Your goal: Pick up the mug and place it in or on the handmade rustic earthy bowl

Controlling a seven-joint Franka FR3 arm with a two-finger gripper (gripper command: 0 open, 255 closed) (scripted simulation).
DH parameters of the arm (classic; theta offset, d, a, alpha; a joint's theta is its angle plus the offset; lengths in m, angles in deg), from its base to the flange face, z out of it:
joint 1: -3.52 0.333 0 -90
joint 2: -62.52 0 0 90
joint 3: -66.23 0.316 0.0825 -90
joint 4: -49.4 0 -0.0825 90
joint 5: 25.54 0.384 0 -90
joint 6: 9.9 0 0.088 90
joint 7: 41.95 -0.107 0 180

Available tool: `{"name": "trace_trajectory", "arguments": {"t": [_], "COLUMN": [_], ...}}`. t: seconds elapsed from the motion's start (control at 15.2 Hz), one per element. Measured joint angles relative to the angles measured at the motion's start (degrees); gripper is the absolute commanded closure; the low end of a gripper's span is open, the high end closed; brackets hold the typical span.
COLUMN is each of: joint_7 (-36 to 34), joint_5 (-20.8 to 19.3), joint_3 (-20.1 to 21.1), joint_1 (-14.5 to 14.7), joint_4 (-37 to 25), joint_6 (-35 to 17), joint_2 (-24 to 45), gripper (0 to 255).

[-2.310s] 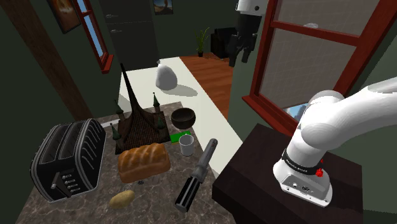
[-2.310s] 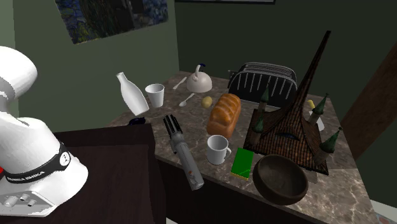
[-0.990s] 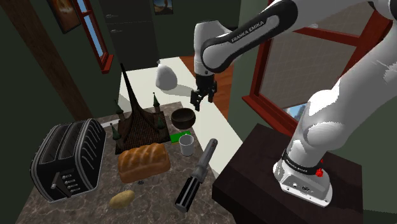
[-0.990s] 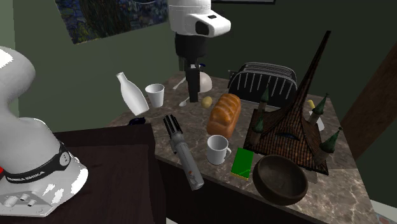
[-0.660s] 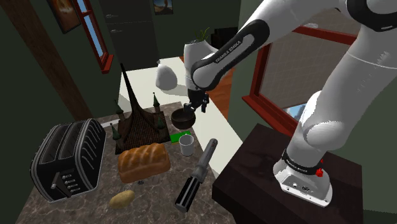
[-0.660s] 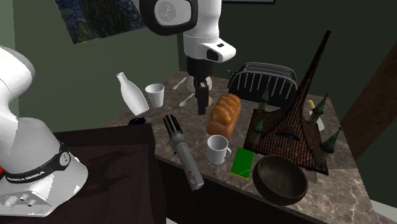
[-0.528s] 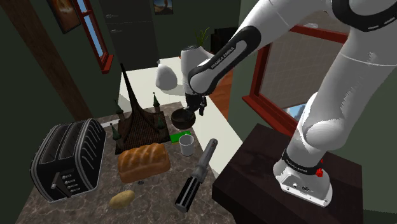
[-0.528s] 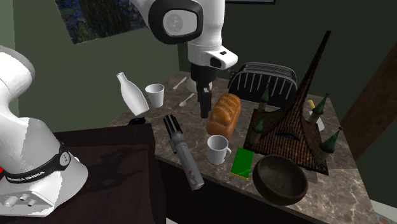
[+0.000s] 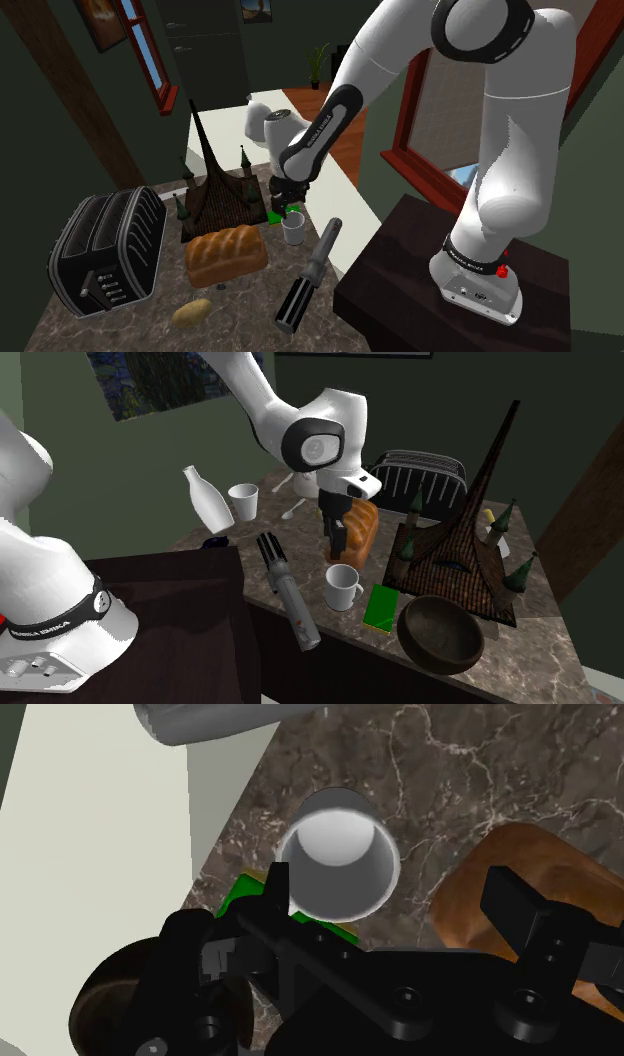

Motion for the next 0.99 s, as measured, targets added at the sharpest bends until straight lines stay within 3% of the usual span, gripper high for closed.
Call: {"name": "trace_trajectory", "arguments": {"t": [0.46, 0.99], "joint_7": [-4.5, -5.4], "joint_5": [-4.6, -5.8], "joint_3": [-2.3, -3.5], "joint_1": [3.6, 4.3], "joint_4": [-9.8, -11.4], "joint_6": [-3.3, -7.0], "joint_2": [14.9, 20.4], "gripper": [0, 0]}}
